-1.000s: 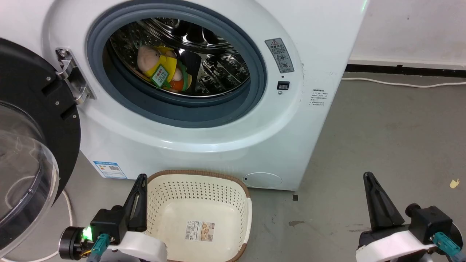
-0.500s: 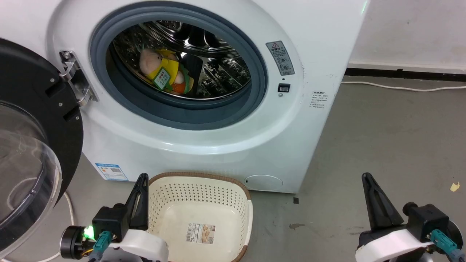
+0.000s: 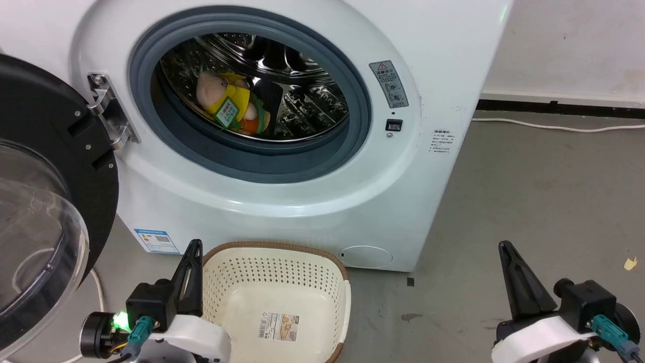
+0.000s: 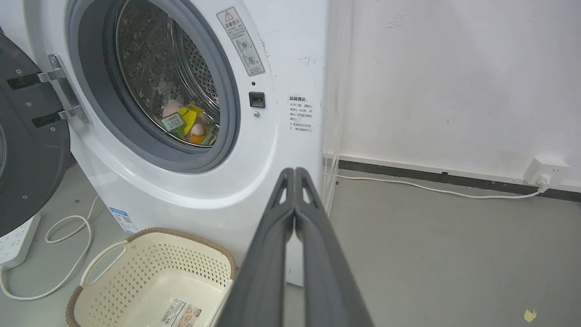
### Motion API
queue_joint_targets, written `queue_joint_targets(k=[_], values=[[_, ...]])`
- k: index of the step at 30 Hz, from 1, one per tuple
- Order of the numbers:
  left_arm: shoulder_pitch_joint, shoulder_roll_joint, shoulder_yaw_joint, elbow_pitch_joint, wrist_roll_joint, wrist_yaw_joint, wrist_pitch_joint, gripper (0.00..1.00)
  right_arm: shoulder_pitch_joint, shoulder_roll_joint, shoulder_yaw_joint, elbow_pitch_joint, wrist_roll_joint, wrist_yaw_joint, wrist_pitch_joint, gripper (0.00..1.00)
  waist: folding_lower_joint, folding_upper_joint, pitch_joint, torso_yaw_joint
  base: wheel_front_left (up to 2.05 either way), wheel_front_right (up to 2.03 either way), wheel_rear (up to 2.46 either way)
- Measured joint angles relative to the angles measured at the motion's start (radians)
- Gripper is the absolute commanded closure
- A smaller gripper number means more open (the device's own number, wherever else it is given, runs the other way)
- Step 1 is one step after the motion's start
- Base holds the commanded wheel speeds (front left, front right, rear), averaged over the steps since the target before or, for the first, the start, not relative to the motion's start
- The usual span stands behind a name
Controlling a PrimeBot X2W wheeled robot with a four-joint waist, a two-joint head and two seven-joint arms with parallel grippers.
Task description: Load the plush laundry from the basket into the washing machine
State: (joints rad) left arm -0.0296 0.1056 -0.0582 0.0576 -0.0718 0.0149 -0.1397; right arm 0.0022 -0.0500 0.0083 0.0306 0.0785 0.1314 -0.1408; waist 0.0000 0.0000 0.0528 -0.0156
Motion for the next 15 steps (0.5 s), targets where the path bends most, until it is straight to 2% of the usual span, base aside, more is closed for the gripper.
queue_joint_targets(k=[15], values=[[0.006,-0.013,0.011,-0.011,0.016,0.0,0.031,1.0,0.0,0.0,-0.002,-0.005,-0.012,0.0,0.034,1.0,0.0,0.0,-0.012,0.004,0.0,0.0,0.0]])
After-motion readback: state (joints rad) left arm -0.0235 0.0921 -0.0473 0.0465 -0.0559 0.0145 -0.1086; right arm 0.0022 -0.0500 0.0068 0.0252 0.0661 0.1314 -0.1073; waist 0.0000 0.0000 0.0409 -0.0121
